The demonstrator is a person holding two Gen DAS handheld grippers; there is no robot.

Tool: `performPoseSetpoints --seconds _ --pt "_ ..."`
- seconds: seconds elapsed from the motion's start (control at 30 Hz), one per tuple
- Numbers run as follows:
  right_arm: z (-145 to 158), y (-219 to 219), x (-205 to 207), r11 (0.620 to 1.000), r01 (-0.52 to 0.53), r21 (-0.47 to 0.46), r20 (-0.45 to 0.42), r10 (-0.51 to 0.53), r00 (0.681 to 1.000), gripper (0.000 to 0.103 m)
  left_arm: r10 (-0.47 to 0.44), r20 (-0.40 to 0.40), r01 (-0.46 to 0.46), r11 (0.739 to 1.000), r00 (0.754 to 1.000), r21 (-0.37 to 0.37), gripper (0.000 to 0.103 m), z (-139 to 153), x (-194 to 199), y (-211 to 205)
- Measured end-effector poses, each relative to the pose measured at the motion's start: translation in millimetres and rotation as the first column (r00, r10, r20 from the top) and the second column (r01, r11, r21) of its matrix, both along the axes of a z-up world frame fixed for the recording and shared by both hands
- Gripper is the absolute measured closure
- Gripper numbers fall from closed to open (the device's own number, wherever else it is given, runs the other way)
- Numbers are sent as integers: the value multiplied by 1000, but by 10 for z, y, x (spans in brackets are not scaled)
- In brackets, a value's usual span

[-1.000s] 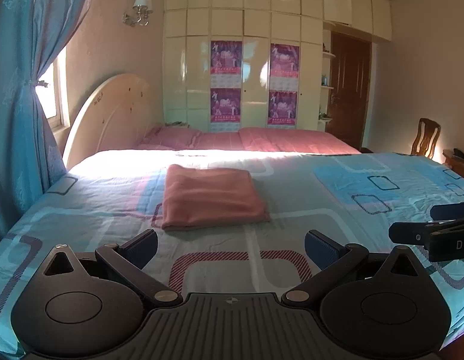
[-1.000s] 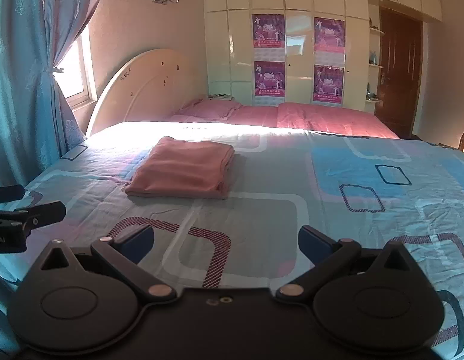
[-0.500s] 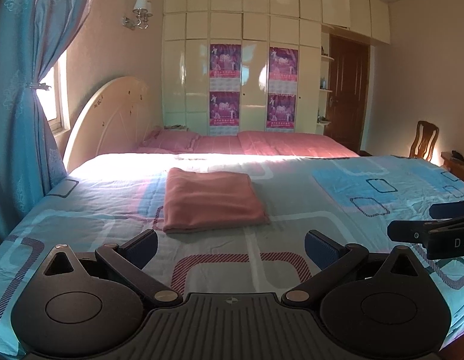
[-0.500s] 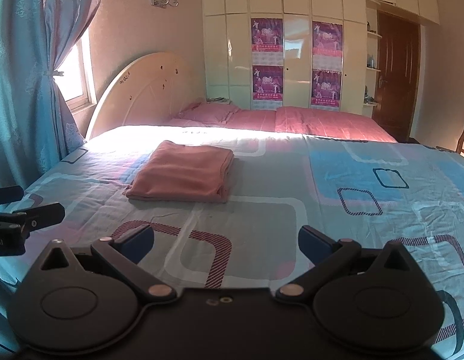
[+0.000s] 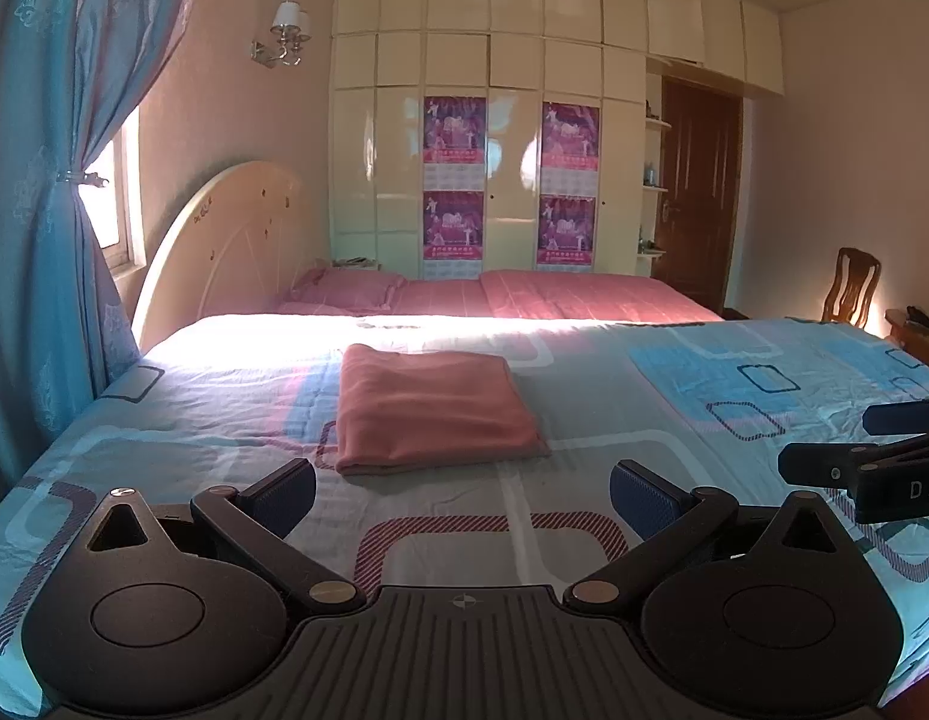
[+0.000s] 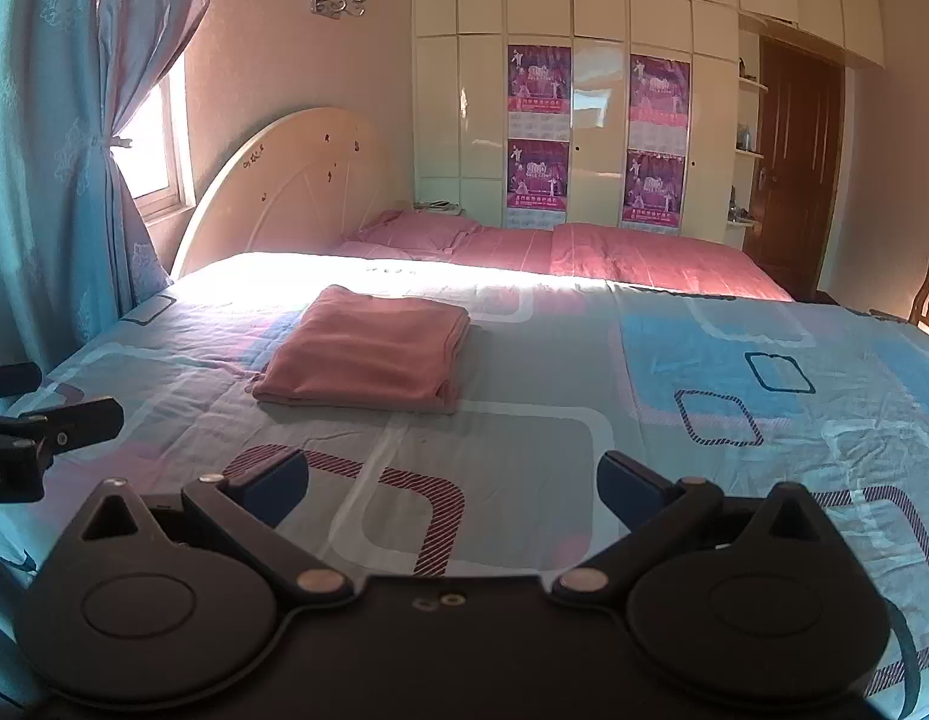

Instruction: Fold small clothes

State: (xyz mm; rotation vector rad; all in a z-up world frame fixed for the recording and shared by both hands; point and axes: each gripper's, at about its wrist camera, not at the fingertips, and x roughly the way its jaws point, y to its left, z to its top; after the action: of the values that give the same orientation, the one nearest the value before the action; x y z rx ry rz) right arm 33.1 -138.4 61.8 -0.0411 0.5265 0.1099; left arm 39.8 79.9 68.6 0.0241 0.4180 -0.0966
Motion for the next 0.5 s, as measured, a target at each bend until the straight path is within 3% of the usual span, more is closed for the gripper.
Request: performPoseSetpoints --seconds 0.5 --pt "30 12 -10 1000 3 -4 10 -3 1000 1 3 10 -4 1000 1000 2 0 14 18 22"
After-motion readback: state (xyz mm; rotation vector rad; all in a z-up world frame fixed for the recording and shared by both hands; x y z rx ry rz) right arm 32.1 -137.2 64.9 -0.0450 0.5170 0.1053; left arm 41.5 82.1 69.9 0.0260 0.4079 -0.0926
